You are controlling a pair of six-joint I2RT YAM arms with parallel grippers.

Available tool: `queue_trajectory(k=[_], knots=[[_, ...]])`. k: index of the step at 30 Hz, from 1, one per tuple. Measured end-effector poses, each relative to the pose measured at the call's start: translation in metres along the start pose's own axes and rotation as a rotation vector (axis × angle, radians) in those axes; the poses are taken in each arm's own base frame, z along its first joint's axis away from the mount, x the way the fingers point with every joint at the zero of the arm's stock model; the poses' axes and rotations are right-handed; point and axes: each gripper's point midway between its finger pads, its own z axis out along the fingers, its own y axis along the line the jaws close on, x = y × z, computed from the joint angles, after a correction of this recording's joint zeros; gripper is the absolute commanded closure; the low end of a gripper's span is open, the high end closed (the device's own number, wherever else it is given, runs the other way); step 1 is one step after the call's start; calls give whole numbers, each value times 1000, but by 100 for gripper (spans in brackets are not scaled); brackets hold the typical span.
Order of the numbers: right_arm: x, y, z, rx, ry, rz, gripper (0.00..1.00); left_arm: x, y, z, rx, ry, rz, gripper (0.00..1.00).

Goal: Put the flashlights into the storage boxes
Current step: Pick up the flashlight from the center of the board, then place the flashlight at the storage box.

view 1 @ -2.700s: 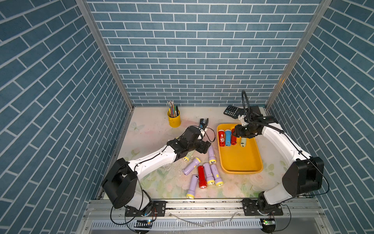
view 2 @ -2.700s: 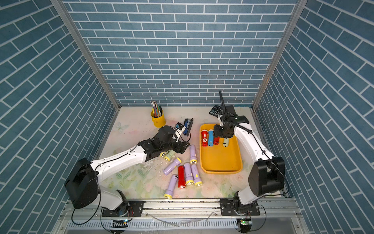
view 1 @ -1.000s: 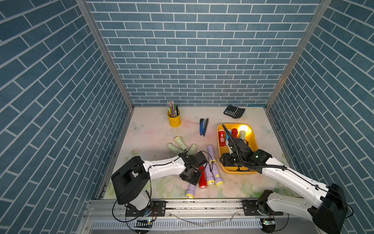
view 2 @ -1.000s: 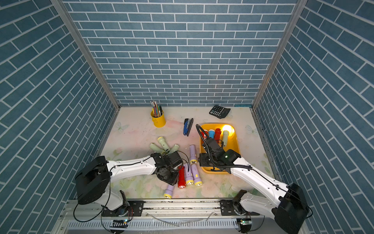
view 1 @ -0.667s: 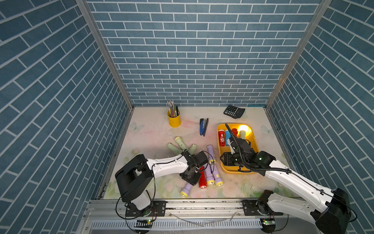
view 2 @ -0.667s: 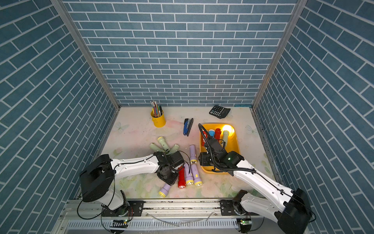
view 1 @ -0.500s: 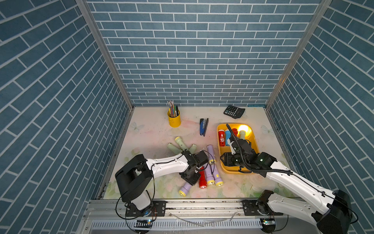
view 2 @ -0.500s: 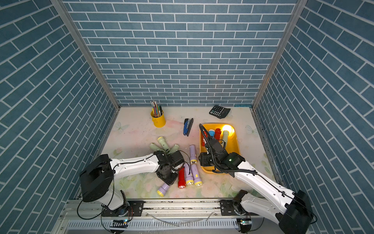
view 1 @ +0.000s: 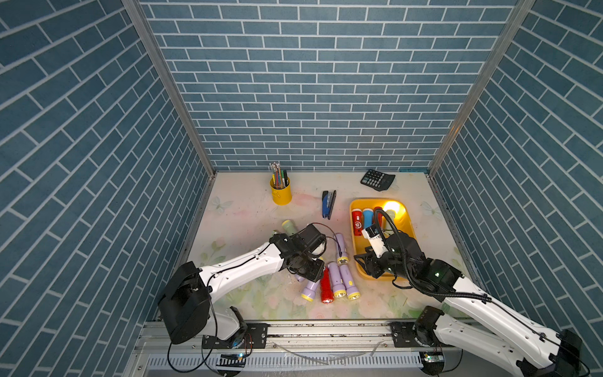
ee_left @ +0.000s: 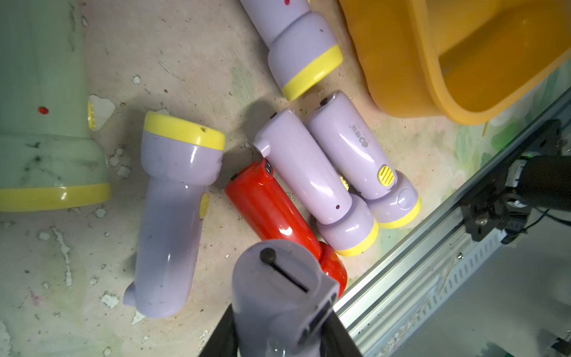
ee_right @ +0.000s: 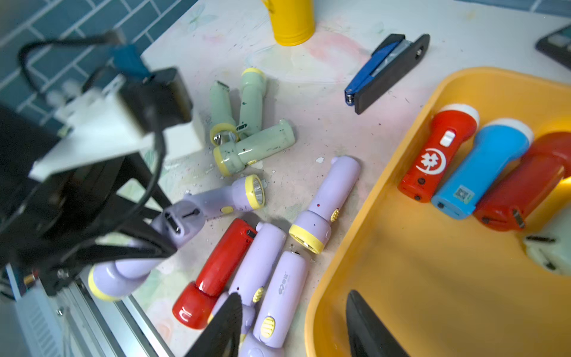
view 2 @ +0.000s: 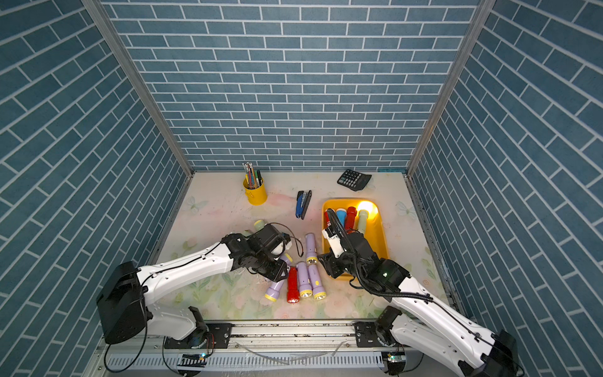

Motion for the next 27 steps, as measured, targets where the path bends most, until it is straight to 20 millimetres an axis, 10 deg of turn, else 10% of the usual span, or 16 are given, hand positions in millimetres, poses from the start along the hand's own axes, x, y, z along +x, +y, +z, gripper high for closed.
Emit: queue_trajectory(k=[15, 27], knots=[[21, 88, 1, -261, 34, -1188, 46, 1, -1, -5, 73, 161, -79, 79], [19, 126, 37, -260, -48, -1650, 38, 7, -11, 0, 132, 219, -98, 79]])
